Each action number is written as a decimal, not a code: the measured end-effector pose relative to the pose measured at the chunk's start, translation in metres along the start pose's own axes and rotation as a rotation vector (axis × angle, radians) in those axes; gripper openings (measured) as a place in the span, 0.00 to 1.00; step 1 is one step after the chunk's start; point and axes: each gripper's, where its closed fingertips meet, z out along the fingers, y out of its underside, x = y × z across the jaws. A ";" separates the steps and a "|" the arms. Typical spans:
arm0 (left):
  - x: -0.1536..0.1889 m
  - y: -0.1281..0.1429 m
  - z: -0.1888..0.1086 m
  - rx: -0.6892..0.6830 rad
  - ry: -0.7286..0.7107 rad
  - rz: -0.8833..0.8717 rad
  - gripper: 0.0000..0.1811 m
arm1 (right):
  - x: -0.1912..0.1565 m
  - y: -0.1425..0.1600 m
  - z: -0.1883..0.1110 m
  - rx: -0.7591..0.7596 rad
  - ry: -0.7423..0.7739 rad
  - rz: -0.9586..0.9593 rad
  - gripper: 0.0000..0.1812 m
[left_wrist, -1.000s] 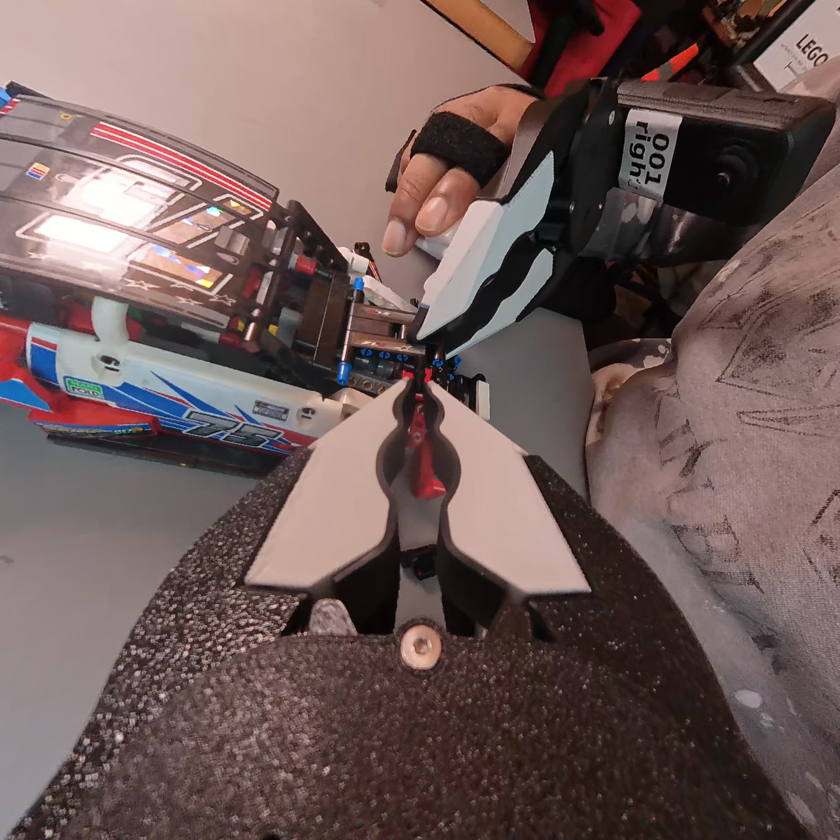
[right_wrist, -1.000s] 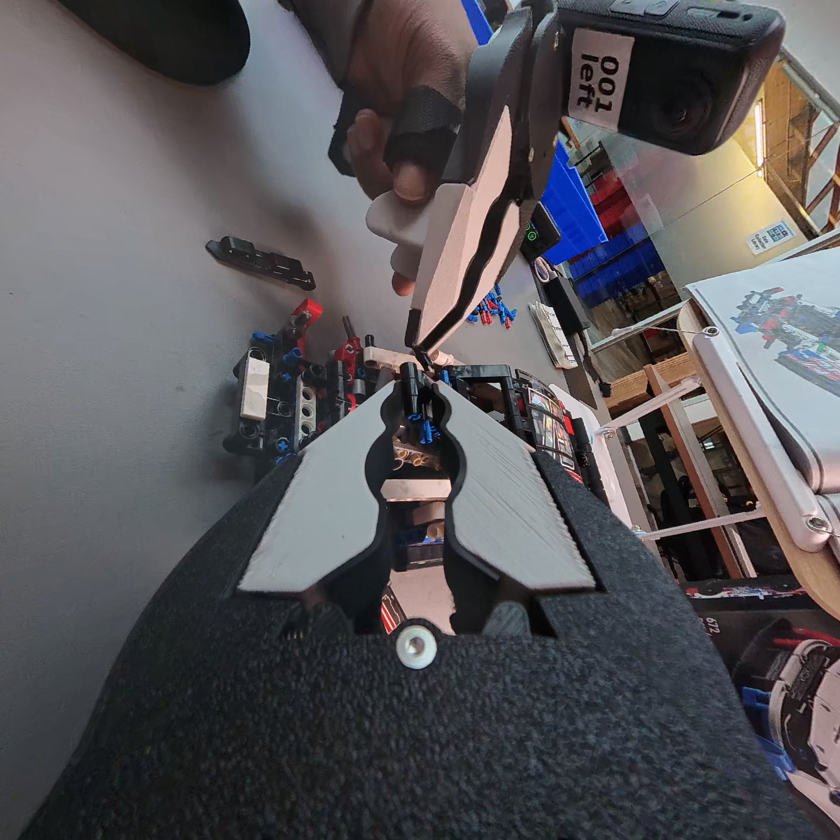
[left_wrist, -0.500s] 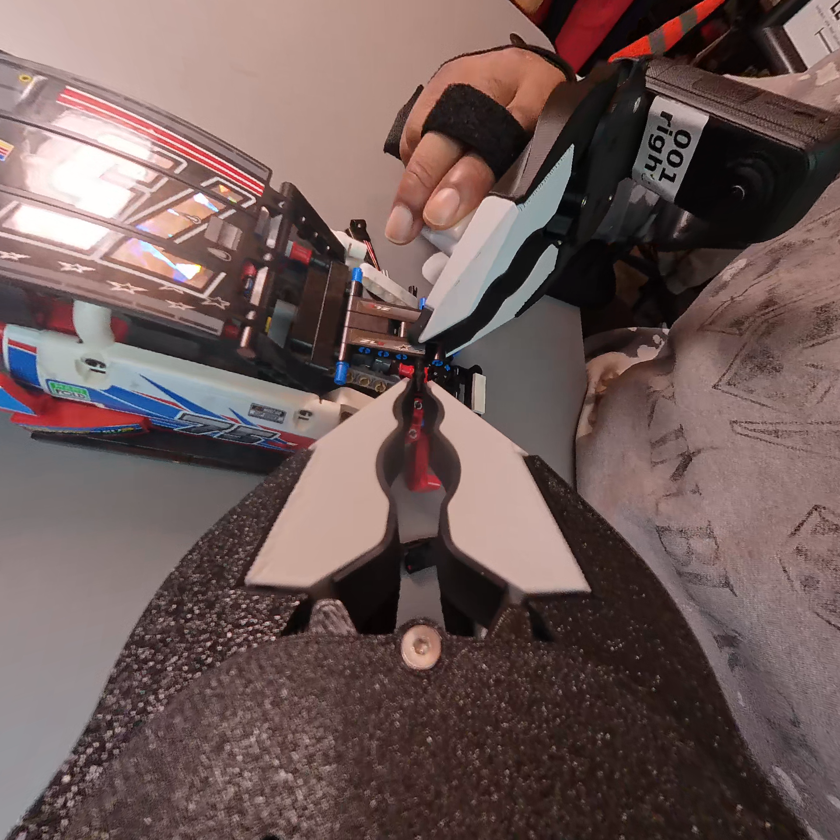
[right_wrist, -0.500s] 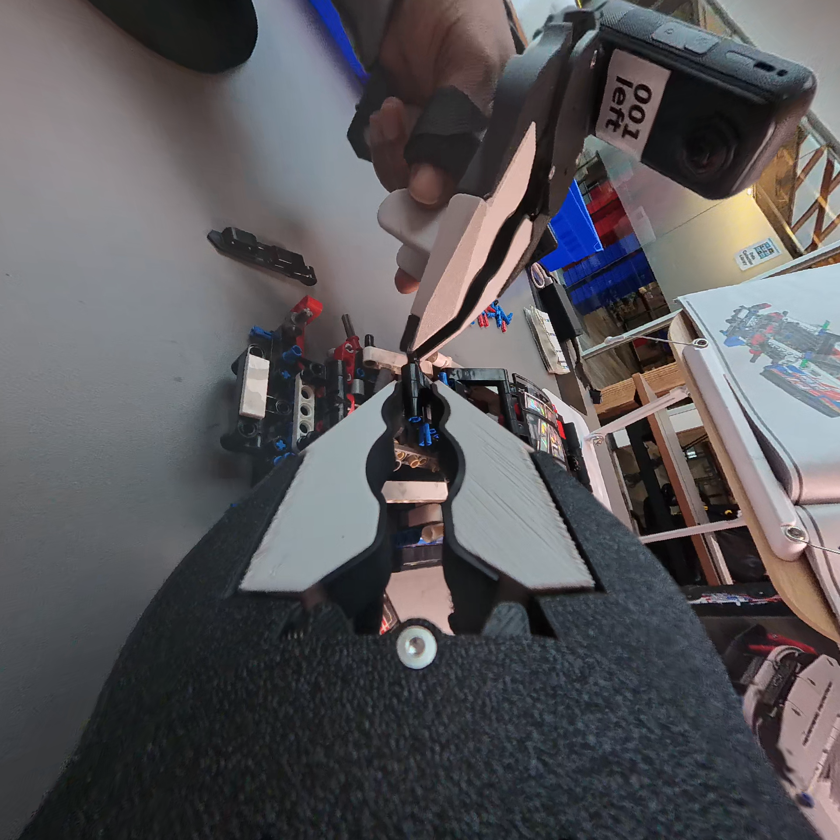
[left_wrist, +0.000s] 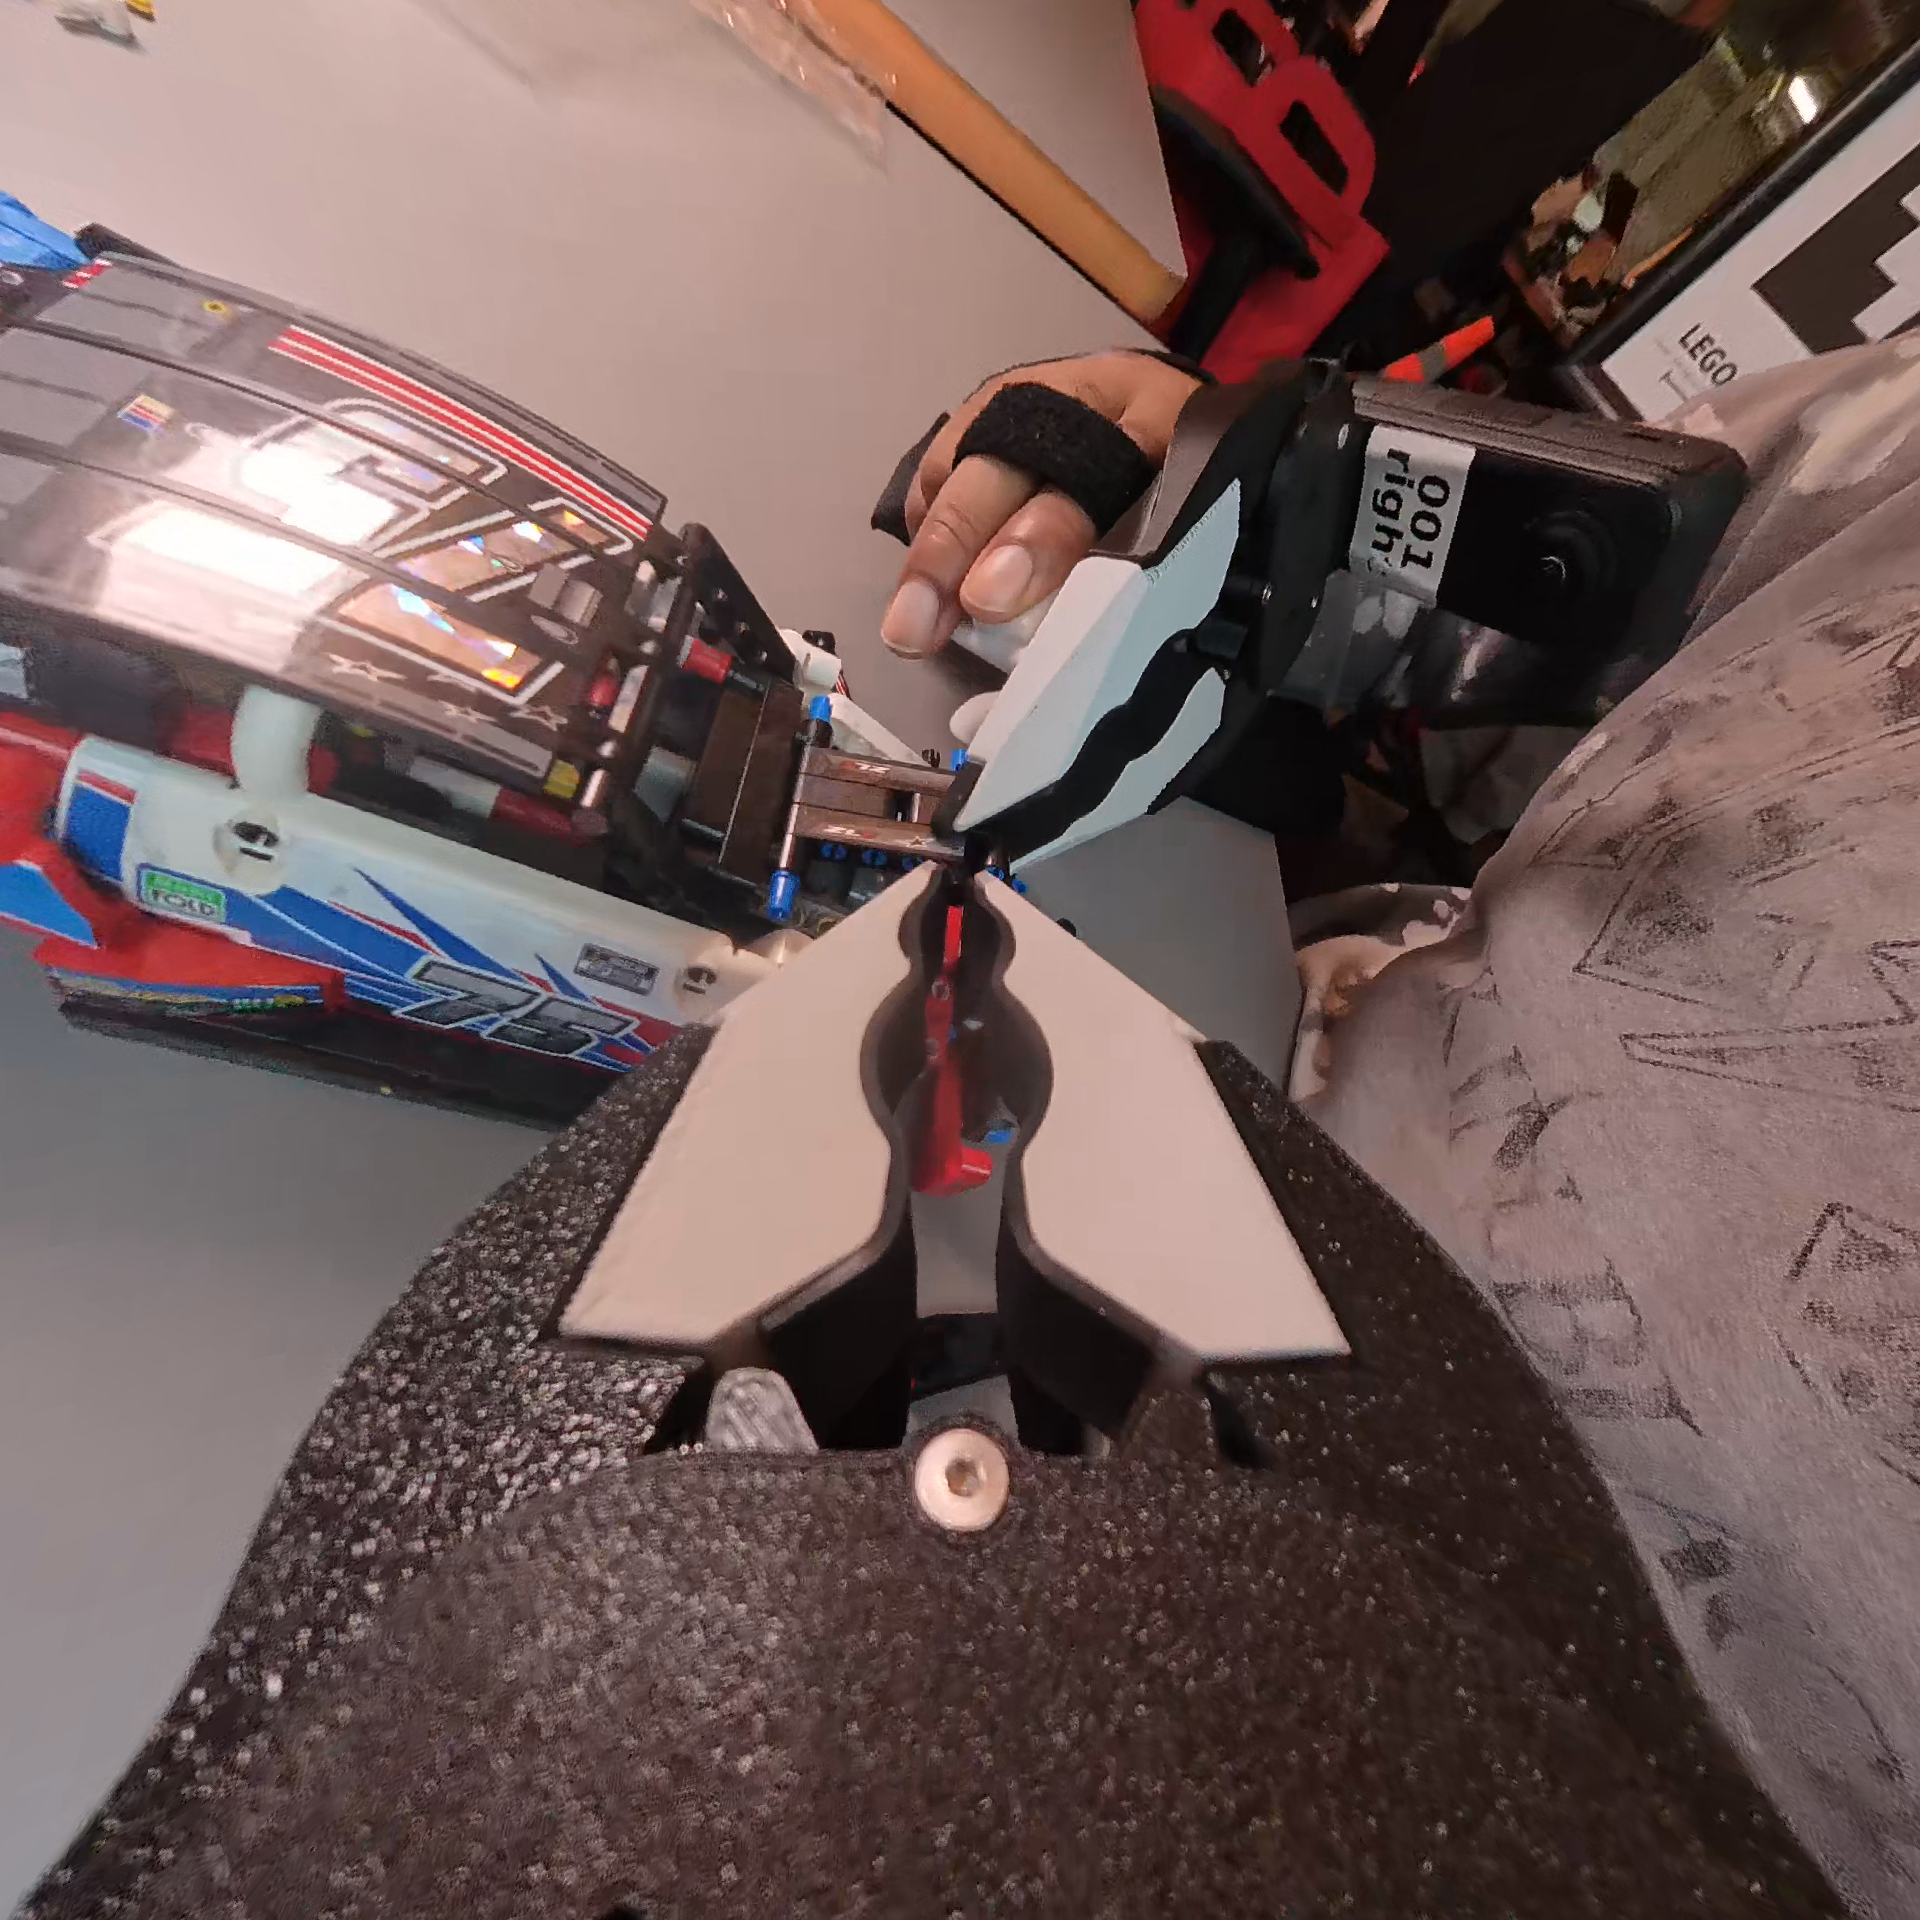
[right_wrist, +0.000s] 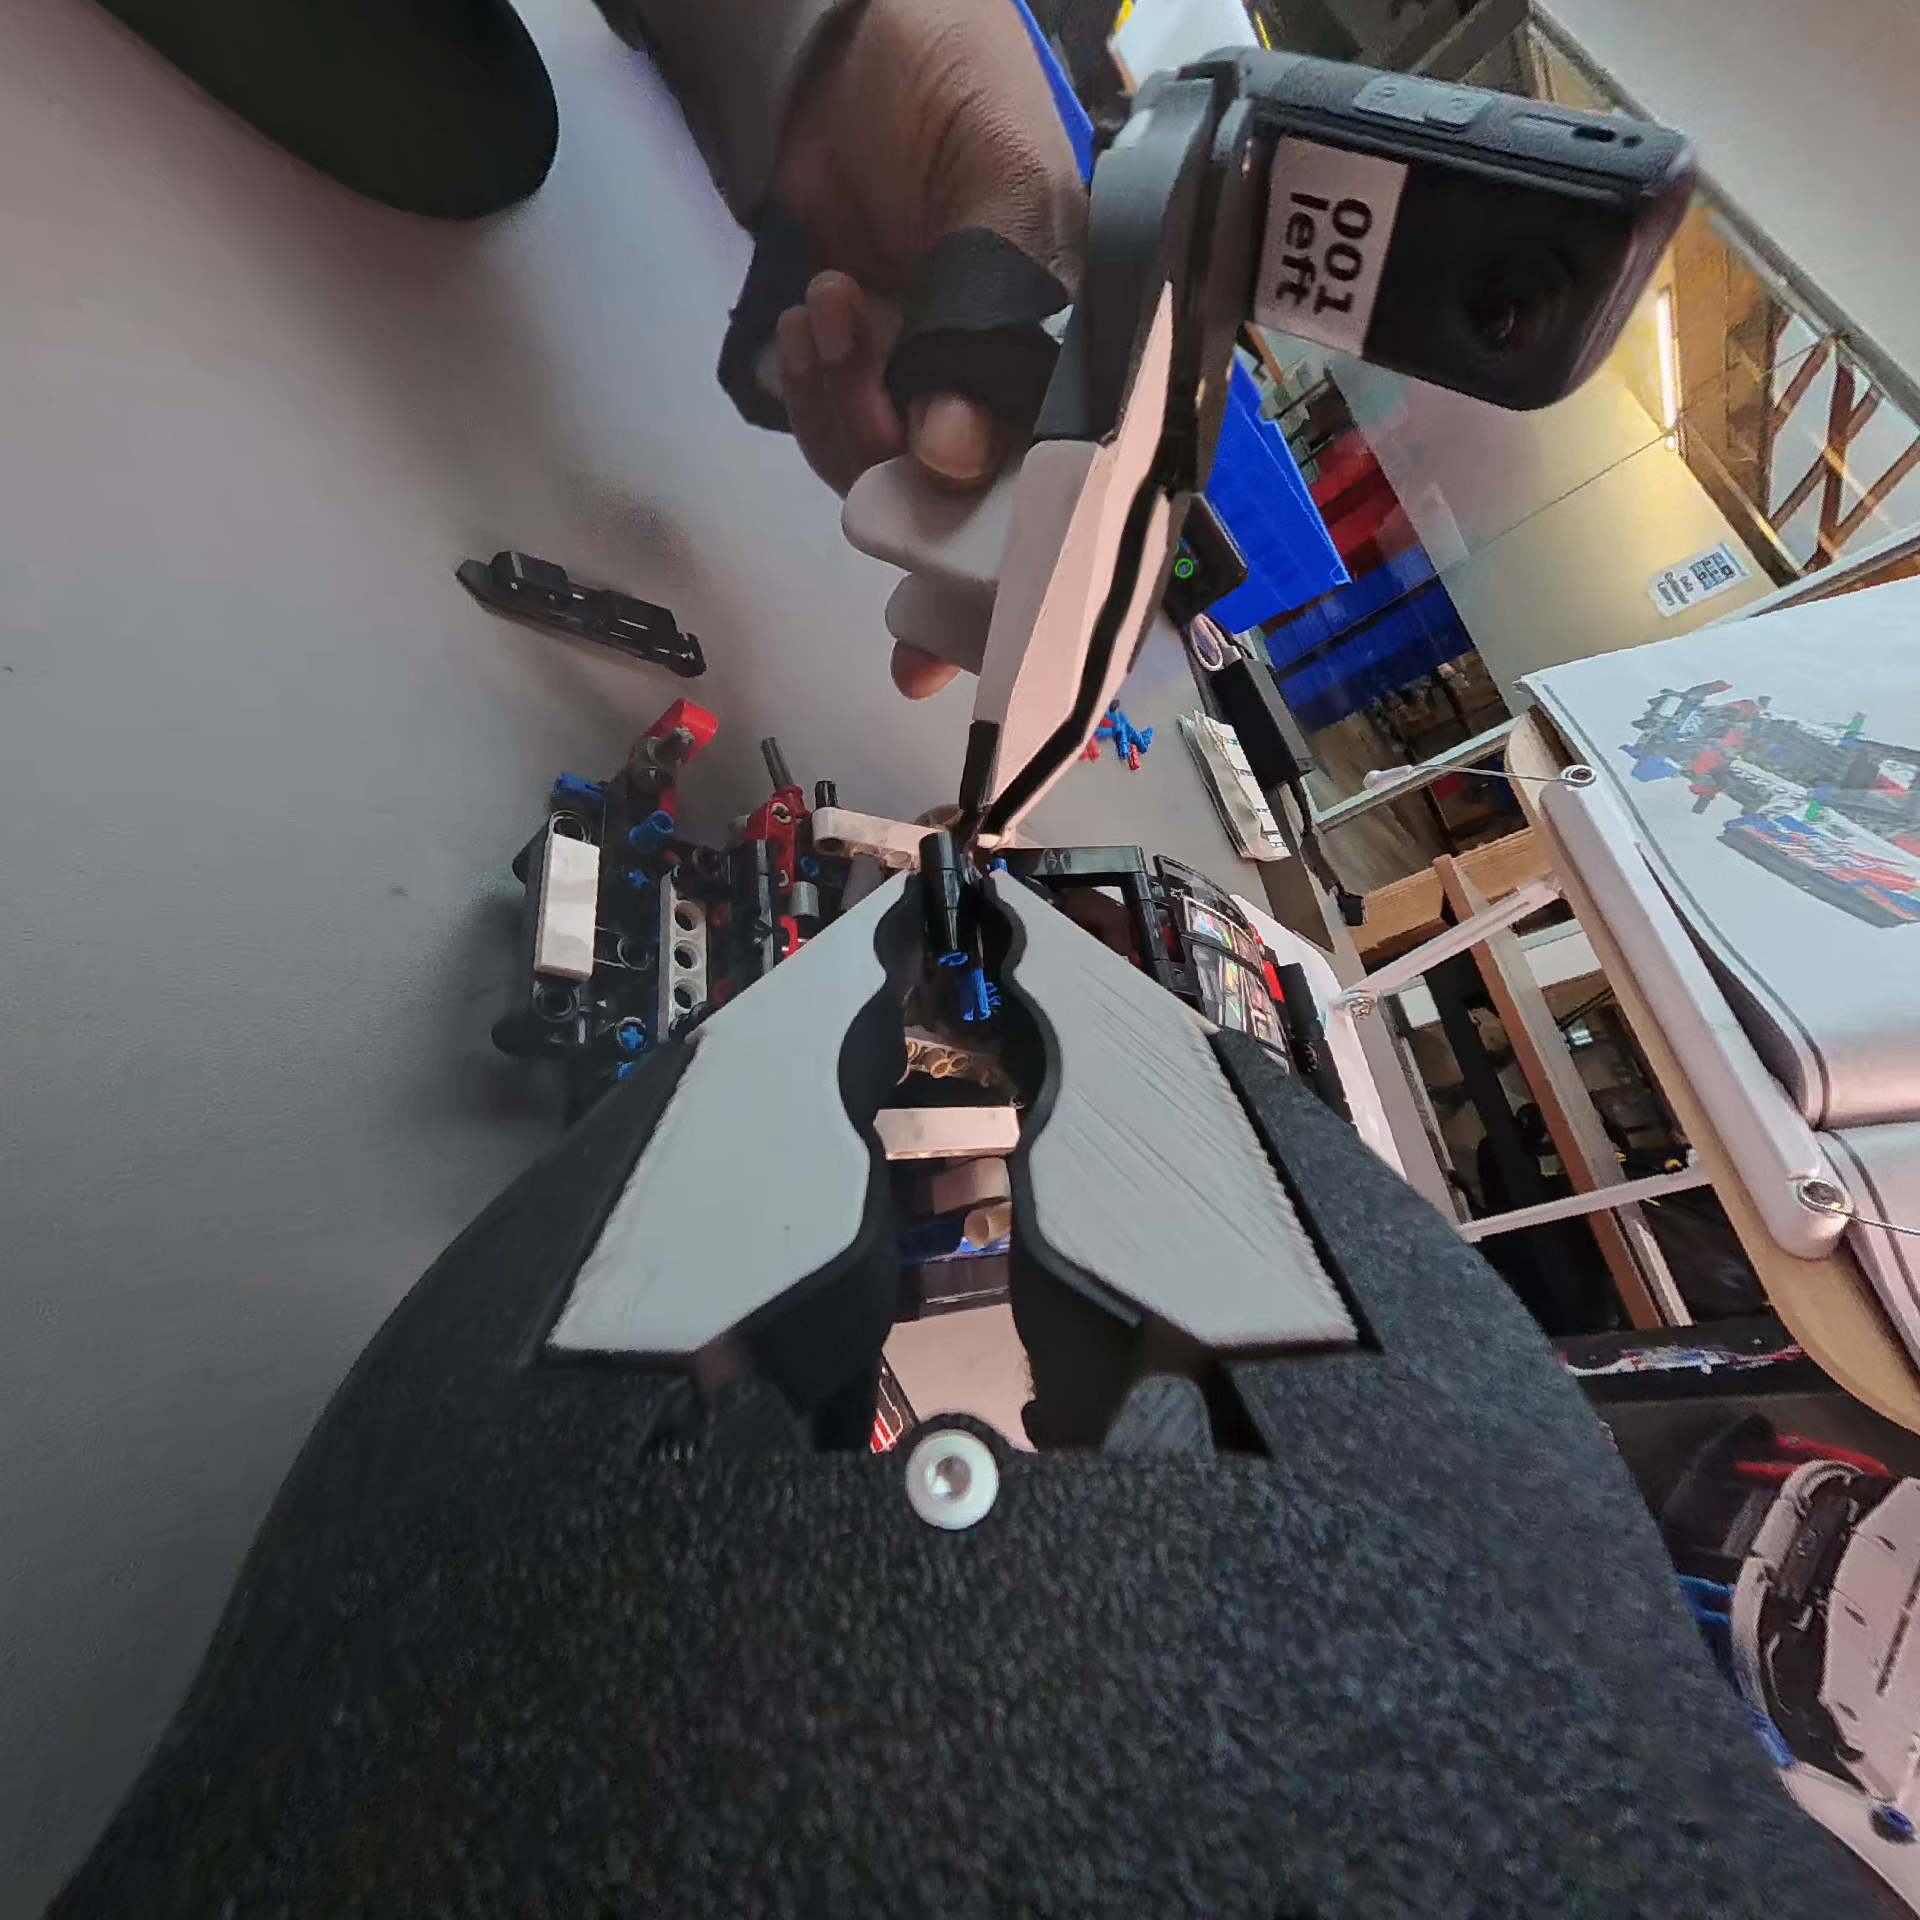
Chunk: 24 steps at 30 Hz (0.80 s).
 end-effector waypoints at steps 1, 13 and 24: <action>0.000 0.000 0.000 0.032 0.000 -0.011 0.00 | 0.000 0.000 0.000 0.001 0.001 0.000 0.05; -0.001 -0.002 -0.002 0.289 0.106 -0.277 0.00 | 0.003 -0.002 -0.002 0.028 0.005 0.047 0.05; -0.001 -0.003 -0.002 0.387 0.129 -0.464 0.00 | 0.005 -0.003 -0.004 0.043 0.005 0.094 0.04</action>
